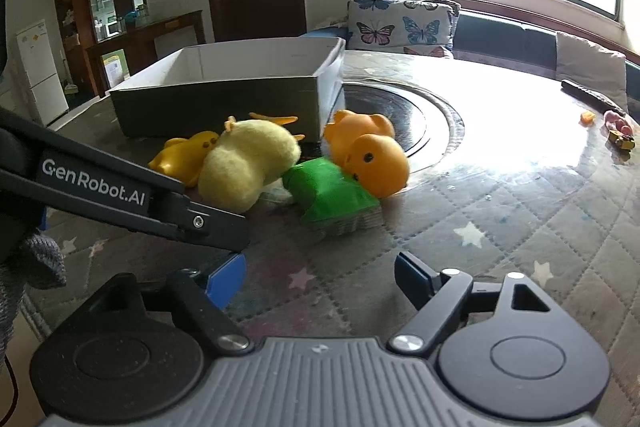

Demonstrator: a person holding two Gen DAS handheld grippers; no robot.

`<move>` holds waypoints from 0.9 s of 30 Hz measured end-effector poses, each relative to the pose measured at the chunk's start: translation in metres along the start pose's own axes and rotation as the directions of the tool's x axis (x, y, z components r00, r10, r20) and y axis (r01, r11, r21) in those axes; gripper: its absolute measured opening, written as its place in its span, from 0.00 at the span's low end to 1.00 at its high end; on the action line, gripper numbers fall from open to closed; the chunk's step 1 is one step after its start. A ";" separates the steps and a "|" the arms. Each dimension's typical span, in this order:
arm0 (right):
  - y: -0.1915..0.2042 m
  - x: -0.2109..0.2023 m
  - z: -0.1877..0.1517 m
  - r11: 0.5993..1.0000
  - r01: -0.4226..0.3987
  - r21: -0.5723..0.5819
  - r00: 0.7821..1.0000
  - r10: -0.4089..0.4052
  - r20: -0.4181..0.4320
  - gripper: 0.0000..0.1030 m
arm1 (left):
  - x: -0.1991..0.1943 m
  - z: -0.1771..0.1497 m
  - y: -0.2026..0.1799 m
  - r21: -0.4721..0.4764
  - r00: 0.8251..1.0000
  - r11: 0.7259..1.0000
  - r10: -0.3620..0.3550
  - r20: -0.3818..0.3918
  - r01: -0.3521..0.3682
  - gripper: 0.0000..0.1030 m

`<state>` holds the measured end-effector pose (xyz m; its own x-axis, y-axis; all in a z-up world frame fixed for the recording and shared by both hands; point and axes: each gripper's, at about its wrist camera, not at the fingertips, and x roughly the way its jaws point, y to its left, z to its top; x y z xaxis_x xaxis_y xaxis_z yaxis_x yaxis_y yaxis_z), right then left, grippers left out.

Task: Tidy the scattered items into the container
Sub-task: 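Move both grippers toward the green soft toy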

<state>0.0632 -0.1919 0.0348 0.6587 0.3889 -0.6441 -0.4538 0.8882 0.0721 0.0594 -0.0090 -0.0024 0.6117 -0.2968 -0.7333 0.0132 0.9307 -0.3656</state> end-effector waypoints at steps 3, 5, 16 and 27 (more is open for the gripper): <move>-0.005 0.003 0.003 1.000 0.007 0.004 1.000 -0.007 0.003 0.80 | 0.004 0.005 0.001 -0.031 1.000 1.000 0.000 0.003 0.000 0.34; -0.008 0.004 0.005 1.000 0.008 0.006 1.000 -0.008 0.007 0.79 | 0.006 0.008 0.004 -0.059 1.000 0.998 0.014 0.008 -0.013 0.34; -0.015 0.020 0.018 0.999 -0.032 0.024 0.999 0.032 0.010 0.70 | 0.007 0.020 0.034 -0.182 0.995 0.980 0.090 0.032 -0.082 0.33; -0.011 0.043 0.033 0.999 -0.048 -0.003 0.999 0.048 0.005 0.55 | 0.004 0.009 0.031 -0.163 0.999 0.986 0.043 -0.002 -0.043 0.33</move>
<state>0.1163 -0.1768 0.0316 0.6392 0.4324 -0.6360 -0.4869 0.8677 0.1006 0.0696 0.0210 -0.0114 0.6103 -0.2565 -0.7495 -0.1425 0.8951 -0.4224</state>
